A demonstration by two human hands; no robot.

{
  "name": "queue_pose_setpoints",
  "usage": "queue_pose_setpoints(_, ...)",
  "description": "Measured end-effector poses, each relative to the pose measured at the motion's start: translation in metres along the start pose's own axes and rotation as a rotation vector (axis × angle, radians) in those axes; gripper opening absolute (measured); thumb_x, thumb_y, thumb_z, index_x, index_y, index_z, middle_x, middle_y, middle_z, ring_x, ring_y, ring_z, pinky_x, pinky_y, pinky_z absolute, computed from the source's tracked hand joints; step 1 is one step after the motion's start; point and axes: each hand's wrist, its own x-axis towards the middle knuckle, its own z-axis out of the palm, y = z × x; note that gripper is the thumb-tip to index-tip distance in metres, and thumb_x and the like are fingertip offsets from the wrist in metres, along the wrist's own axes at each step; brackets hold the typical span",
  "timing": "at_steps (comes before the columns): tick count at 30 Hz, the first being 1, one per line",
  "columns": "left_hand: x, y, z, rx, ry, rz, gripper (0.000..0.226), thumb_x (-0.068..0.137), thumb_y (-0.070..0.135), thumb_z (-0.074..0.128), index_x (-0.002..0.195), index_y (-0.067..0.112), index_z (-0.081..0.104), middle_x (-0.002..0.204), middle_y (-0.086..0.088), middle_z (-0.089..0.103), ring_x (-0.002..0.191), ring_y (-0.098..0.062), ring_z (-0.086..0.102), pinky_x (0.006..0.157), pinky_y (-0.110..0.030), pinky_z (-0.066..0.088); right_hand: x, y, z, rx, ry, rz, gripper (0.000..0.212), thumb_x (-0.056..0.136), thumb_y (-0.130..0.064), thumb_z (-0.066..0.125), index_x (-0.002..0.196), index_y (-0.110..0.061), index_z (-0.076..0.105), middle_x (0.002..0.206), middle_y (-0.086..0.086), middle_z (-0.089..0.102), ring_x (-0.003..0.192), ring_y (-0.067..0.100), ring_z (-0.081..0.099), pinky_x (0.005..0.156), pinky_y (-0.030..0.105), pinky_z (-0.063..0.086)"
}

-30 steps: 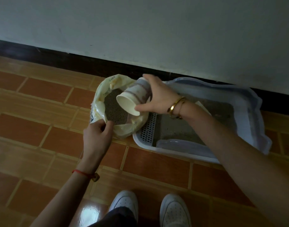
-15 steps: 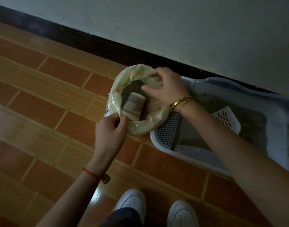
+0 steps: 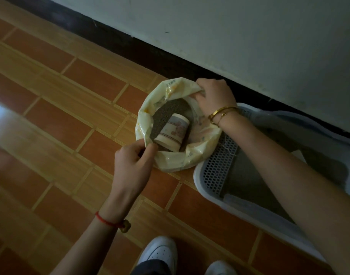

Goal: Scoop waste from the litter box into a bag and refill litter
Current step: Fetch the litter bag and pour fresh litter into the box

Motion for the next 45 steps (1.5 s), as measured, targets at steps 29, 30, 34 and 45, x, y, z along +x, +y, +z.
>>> queue_pose_setpoints(29,-0.129,0.395,-0.273,0.012,-0.125,-0.249,0.041,0.082,0.037,0.053,0.071,0.001,0.069,0.052,-0.011,0.052,0.049,-0.014,0.043,0.051,-0.033,0.035,-0.079,-0.257,-0.405,0.039,-0.142,0.148,0.038,0.087,-0.019,0.06,0.057,-0.016,0.038,0.051,-0.002,0.04,0.053,0.025,0.046,0.043,0.022,0.015)
queue_pose_setpoints(30,-0.136,0.415,-0.283,0.016,-0.132,-0.238,0.038,0.086,0.035,0.054,0.071,0.004,0.071,0.053,-0.011,0.054,0.049,-0.014,0.045,0.051,-0.033,0.036,-0.085,-0.267,-0.428,0.037,-0.139,0.147,0.039,0.088,-0.018,0.06,0.056,-0.017,0.037,0.049,-0.005,0.037,0.052,0.024,0.045,0.043,0.022,0.015)
queue_pose_setpoints(34,-0.164,0.486,-0.317,0.027,-0.172,-0.207,0.037,0.091,0.034,0.054,0.076,0.005,0.072,0.053,-0.004,0.057,0.049,-0.014,0.048,0.051,-0.03,0.038,-0.109,-0.302,-0.509,0.04,-0.108,0.158,0.045,0.086,-0.013,0.059,0.052,-0.022,0.03,0.047,-0.007,0.032,0.046,0.018,0.038,0.043,0.022,0.013)
queue_pose_setpoints(45,-0.211,0.596,-0.36,0.112,-0.321,-0.056,0.038,0.098,0.027,0.055,0.068,0.009,0.07,0.06,-0.014,0.062,0.051,-0.025,0.055,0.053,-0.041,0.043,-0.202,-0.339,-0.633,0.074,0.064,0.366,0.025,0.084,-0.014,0.062,0.062,-0.004,0.053,0.051,0.009,0.048,0.049,0.029,0.046,0.044,0.026,0.022)
